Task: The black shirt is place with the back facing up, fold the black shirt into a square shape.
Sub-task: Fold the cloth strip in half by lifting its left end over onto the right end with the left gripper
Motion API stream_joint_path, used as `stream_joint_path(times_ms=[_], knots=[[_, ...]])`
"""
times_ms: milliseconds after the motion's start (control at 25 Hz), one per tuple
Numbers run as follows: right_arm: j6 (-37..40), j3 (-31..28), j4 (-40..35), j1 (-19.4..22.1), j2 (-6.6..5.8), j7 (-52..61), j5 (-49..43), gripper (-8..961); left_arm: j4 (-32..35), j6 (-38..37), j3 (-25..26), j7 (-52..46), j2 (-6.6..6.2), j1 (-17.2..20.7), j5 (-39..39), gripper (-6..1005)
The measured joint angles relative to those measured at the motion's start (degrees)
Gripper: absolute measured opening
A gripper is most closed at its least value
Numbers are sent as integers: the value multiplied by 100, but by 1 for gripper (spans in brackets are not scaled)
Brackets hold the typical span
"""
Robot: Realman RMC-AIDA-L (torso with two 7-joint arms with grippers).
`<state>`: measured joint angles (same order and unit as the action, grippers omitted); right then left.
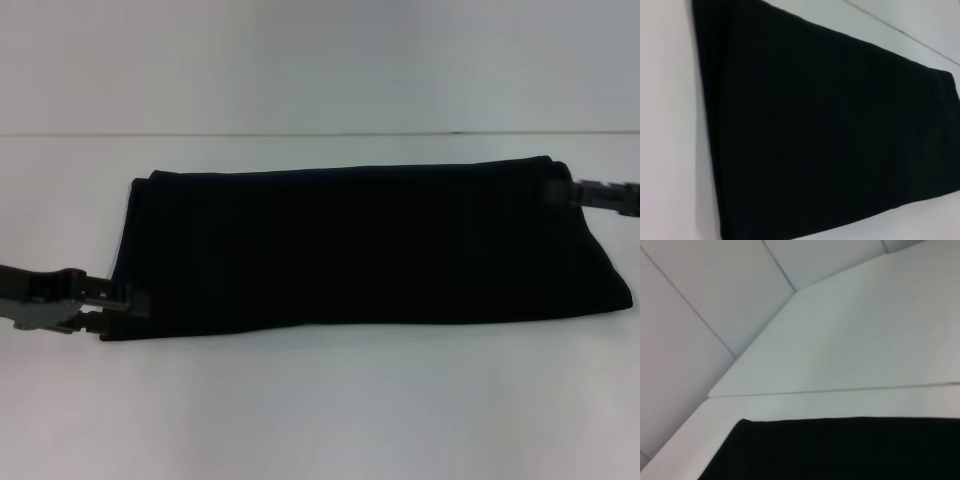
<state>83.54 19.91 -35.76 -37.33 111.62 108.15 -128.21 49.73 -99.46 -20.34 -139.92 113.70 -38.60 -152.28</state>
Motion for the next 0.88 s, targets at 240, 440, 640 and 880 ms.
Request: stream_joint_path(times_ms=[240, 440, 640, 880], knots=[[-315, 412, -19, -385, 81, -66, 4, 916, -296, 142, 45, -909, -39, -83, 68, 787], [-658, 670, 7, -591, 87, -185, 5, 920, -842, 592, 49, -1498, -16, -111, 143, 920], [-782, 838, -34, -676, 104, -196, 9, 925, -1158, 879, 199, -1853, 14, -22, 289, 925], [-818, 831, -48, -718, 87, -195, 10, 925, -1280, 990, 678, -2323, 25, 114, 295, 924]])
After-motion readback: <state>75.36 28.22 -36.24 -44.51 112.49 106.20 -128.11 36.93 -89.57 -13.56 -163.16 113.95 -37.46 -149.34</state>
